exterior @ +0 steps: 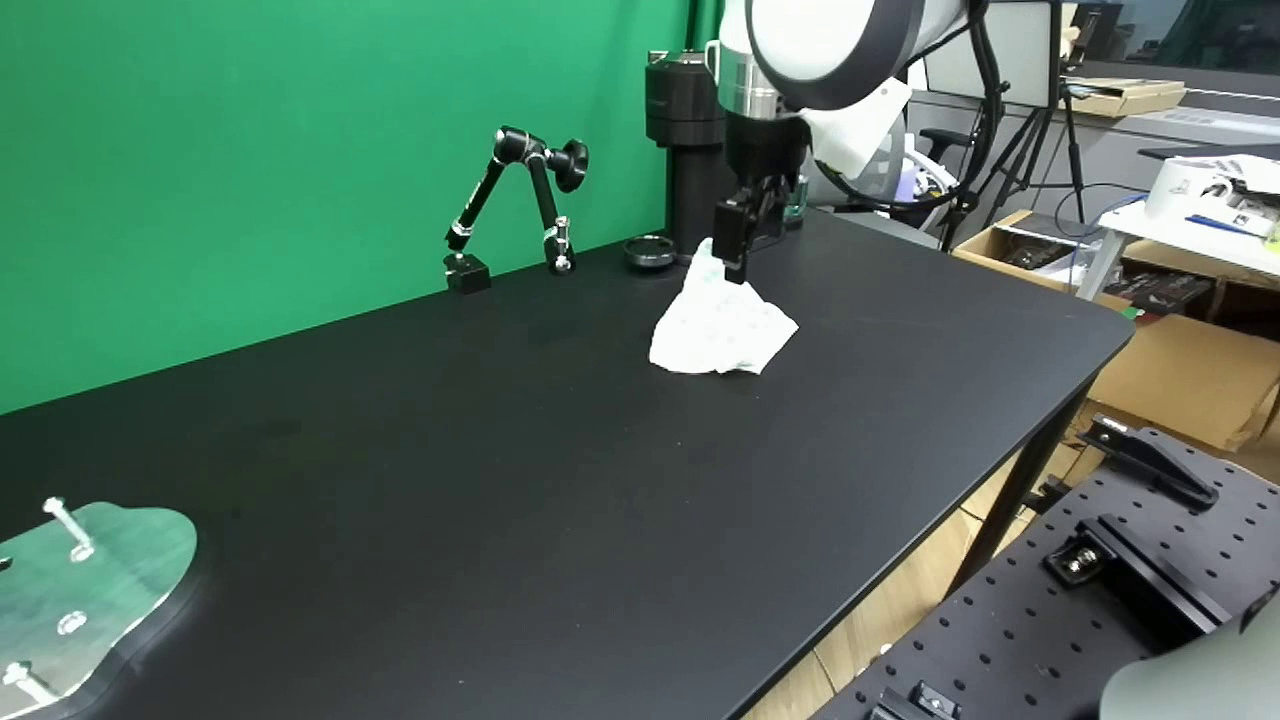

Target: Hang the white cloth on the black stand

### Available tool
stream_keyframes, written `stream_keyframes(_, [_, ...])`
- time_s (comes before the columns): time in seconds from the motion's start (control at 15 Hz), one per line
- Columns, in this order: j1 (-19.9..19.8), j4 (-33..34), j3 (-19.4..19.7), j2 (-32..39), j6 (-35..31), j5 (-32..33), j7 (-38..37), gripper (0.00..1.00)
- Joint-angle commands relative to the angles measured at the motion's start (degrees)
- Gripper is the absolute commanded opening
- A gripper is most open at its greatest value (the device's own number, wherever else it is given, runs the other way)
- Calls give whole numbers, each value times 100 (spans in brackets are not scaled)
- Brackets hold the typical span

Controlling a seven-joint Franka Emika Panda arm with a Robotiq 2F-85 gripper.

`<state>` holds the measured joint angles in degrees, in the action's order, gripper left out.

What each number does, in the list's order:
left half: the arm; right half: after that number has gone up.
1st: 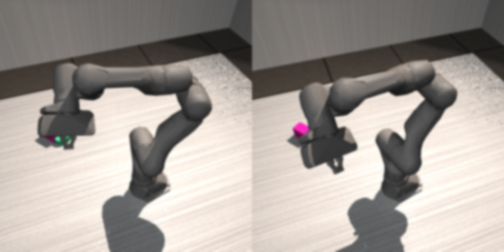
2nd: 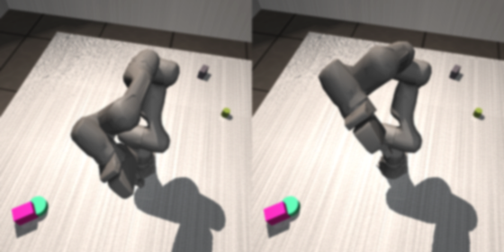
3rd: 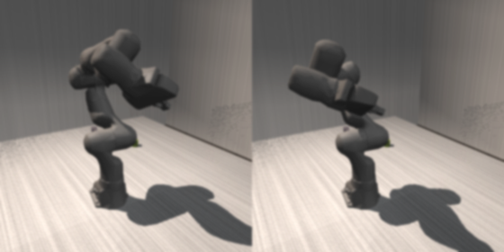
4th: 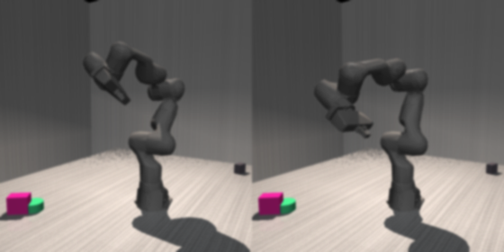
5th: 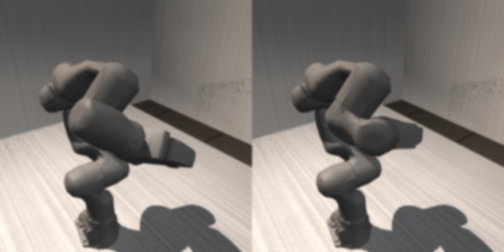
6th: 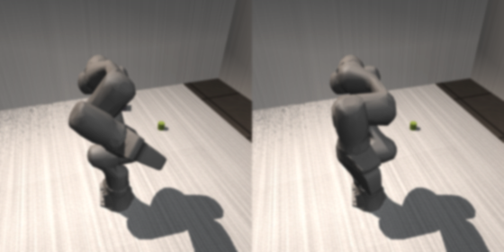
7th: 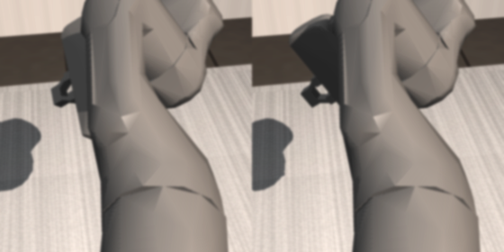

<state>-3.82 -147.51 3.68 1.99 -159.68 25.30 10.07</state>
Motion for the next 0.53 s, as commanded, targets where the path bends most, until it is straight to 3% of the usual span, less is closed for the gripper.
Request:
stream_keyframes(0.0, [59, 317, 119, 414, -256, 578, -781, 100])
stream_keyframes(0.33, [149, 777, 213, 947, -418, 1075, -1565, 100])
stream_keyframes(0.4, [159, 844, 203, 1026, -387, 1049, -1618, 75])
stream_keyframes(0.47, [173, 901, 209, 1086, -375, 1045, -1682, 73])
